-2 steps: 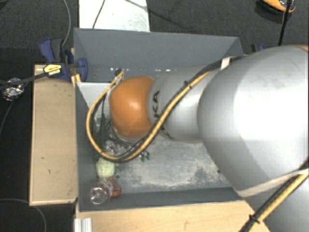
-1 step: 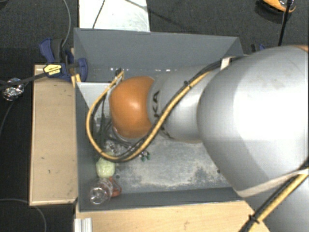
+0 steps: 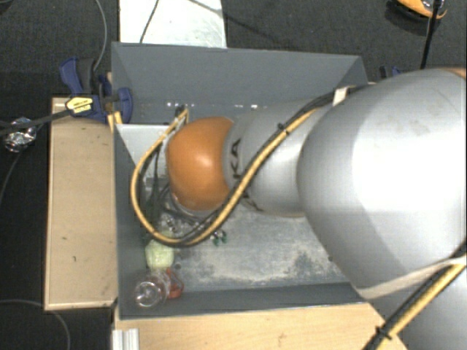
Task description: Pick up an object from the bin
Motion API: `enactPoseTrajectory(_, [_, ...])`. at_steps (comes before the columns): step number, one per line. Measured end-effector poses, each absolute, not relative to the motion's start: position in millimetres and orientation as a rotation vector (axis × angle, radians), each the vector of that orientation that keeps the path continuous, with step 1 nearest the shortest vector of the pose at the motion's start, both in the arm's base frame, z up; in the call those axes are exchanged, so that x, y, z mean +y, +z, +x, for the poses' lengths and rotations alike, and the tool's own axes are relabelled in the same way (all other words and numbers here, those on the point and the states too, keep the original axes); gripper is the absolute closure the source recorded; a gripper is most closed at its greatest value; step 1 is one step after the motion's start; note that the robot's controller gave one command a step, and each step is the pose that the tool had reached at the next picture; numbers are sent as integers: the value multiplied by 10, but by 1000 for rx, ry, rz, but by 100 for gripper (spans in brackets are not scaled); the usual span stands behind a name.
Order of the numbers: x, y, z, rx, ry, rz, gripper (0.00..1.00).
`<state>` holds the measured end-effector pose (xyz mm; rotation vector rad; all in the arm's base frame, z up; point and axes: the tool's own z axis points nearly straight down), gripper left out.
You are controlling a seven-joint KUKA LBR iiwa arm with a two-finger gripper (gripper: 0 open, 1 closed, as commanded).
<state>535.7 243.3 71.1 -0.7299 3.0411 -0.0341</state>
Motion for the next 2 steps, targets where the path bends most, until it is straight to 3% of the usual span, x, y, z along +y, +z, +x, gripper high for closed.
enactPoseTrajectory(2, [2477, 709, 5376, 3032, -42, -762, 100])
